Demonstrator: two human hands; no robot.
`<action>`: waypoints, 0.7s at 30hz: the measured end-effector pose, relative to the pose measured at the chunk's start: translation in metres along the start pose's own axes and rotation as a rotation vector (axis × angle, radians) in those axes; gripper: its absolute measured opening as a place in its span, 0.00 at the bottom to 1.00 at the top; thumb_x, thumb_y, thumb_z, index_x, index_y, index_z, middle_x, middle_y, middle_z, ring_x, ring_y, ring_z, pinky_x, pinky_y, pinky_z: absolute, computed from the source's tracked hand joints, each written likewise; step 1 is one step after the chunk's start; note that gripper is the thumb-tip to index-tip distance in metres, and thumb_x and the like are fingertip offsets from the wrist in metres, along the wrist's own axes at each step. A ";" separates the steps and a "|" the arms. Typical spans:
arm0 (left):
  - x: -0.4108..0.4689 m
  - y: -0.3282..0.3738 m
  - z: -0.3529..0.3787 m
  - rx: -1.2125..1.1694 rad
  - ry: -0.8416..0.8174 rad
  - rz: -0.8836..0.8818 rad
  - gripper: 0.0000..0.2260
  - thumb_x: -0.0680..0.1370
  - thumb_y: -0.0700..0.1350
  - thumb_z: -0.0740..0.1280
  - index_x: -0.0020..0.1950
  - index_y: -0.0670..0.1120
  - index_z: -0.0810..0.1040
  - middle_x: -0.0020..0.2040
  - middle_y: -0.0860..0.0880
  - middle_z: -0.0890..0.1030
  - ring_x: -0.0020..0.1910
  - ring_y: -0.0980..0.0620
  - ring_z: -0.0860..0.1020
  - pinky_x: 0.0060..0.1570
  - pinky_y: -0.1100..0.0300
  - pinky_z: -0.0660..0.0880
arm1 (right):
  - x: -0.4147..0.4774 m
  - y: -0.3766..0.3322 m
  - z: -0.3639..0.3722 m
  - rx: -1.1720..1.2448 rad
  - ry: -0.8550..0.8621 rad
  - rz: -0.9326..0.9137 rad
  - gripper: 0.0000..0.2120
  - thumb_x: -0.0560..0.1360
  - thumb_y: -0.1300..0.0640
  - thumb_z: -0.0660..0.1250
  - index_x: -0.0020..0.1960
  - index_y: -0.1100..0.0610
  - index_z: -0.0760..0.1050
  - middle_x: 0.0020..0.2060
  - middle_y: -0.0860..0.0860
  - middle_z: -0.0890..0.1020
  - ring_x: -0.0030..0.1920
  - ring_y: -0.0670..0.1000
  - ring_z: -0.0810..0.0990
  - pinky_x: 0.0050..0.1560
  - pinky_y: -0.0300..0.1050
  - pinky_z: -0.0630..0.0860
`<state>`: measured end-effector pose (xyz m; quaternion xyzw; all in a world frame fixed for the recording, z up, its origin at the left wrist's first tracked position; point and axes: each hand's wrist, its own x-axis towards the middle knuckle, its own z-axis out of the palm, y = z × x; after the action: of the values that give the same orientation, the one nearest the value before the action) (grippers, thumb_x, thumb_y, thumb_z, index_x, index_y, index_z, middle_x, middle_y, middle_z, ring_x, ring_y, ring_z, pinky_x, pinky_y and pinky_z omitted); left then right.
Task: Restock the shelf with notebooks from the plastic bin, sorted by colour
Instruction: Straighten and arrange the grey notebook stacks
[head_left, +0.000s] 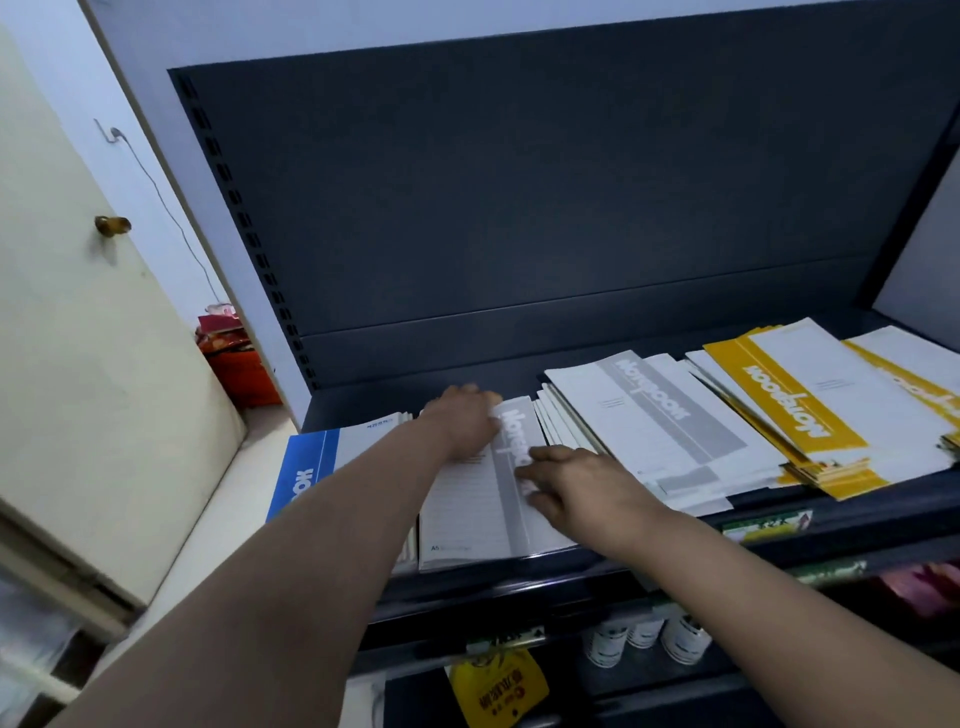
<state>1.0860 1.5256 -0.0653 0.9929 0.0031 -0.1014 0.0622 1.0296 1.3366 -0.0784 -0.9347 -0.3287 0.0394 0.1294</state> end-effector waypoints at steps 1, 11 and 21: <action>0.000 0.000 0.001 -0.012 0.003 0.000 0.19 0.81 0.51 0.56 0.73 0.50 0.66 0.70 0.42 0.68 0.70 0.41 0.65 0.67 0.45 0.66 | 0.000 0.001 0.000 0.012 -0.004 0.006 0.18 0.78 0.48 0.60 0.67 0.45 0.72 0.72 0.48 0.68 0.69 0.53 0.71 0.67 0.47 0.69; -0.007 0.012 -0.003 -0.109 0.174 -0.037 0.22 0.83 0.44 0.54 0.77 0.47 0.60 0.74 0.43 0.66 0.72 0.42 0.65 0.73 0.48 0.60 | -0.004 0.007 -0.016 0.010 0.092 0.022 0.17 0.80 0.50 0.58 0.68 0.47 0.71 0.70 0.47 0.71 0.69 0.52 0.70 0.67 0.47 0.69; -0.013 0.078 -0.011 -0.320 0.312 -0.101 0.08 0.78 0.40 0.60 0.39 0.45 0.74 0.39 0.47 0.79 0.36 0.52 0.75 0.36 0.60 0.73 | -0.019 0.112 -0.056 -0.224 0.168 0.155 0.16 0.78 0.53 0.57 0.63 0.46 0.75 0.63 0.48 0.78 0.63 0.53 0.75 0.58 0.47 0.74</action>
<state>1.0770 1.4500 -0.0426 0.9726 0.0786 0.0523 0.2123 1.0913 1.2283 -0.0549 -0.9659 -0.2458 -0.0659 0.0477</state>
